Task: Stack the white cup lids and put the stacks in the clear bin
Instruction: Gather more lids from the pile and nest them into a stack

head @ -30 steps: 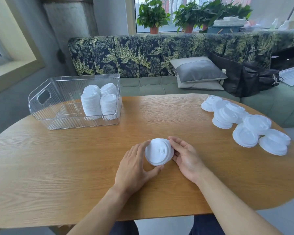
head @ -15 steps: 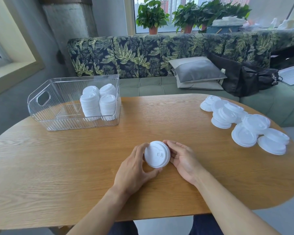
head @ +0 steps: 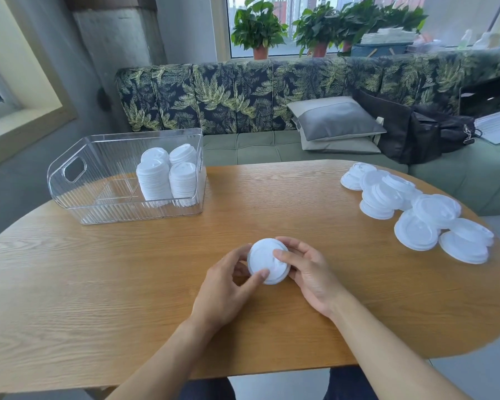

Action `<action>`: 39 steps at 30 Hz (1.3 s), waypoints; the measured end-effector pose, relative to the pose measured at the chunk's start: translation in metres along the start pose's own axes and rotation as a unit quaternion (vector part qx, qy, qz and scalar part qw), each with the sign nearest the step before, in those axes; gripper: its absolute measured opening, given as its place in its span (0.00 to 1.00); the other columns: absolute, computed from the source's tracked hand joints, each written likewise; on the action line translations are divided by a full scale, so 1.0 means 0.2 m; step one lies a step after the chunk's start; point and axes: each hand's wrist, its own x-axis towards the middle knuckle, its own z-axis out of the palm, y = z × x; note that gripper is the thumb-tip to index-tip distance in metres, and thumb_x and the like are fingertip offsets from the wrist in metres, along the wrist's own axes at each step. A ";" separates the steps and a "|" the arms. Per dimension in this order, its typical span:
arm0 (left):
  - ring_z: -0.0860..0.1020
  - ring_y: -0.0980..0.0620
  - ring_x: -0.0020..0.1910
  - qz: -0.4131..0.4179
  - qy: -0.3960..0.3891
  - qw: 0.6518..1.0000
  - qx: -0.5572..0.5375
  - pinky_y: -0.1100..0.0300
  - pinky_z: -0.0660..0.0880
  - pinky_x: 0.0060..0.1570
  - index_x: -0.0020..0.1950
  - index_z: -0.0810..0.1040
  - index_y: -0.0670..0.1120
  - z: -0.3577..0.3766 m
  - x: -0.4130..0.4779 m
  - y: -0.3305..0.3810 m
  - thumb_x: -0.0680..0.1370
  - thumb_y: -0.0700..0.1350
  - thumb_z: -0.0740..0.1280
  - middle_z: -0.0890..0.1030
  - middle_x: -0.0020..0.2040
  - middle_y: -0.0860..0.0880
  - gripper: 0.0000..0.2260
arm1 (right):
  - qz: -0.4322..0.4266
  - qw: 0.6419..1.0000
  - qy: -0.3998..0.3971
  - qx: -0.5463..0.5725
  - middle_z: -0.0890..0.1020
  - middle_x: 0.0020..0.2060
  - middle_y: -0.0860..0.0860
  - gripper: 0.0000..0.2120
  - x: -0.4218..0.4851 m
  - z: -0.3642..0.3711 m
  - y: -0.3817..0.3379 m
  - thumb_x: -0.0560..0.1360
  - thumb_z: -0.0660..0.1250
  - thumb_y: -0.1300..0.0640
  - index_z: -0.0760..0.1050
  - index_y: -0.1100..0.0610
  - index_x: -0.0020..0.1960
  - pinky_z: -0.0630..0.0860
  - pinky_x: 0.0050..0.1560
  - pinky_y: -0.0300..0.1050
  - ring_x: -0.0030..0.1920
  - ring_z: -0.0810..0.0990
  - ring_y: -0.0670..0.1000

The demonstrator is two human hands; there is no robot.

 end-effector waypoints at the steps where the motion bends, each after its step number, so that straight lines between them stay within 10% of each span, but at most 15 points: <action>1: 0.84 0.59 0.49 -0.028 0.009 0.998 -0.049 0.59 0.81 0.53 0.63 0.80 0.60 0.00 0.01 0.00 0.77 0.65 0.70 0.85 0.53 0.62 0.18 | 0.001 1.000 -0.006 -0.001 0.87 0.56 0.57 0.26 0.00 0.00 0.00 0.67 0.79 0.58 0.80 0.60 0.64 0.81 0.57 0.45 0.54 0.85 0.51; 10: 0.85 0.45 0.52 -0.131 0.018 0.970 -0.204 0.56 0.81 0.51 0.55 0.85 0.48 0.03 0.10 0.04 0.81 0.52 0.72 0.88 0.49 0.50 0.09 | 0.007 1.000 -0.008 0.020 0.86 0.58 0.57 0.25 0.02 -0.02 0.01 0.67 0.79 0.53 0.83 0.58 0.62 0.80 0.54 0.42 0.55 0.85 0.50; 34: 0.82 0.62 0.53 -0.075 0.078 0.992 -0.068 0.69 0.73 0.49 0.62 0.83 0.57 0.09 0.04 0.07 0.85 0.58 0.63 0.85 0.52 0.65 0.12 | 0.007 0.998 0.018 0.052 0.87 0.54 0.58 0.11 0.04 -0.04 0.03 0.83 0.65 0.60 0.82 0.64 0.61 0.82 0.50 0.43 0.53 0.86 0.52; 39: 0.73 0.68 0.63 -0.025 0.008 0.997 0.067 0.70 0.72 0.52 0.80 0.62 0.61 0.11 0.01 0.07 0.70 0.75 0.69 0.68 0.72 0.69 0.42 | -0.005 0.996 0.031 0.081 0.87 0.55 0.58 0.11 0.06 -0.04 0.06 0.83 0.65 0.60 0.82 0.64 0.60 0.82 0.49 0.43 0.52 0.86 0.52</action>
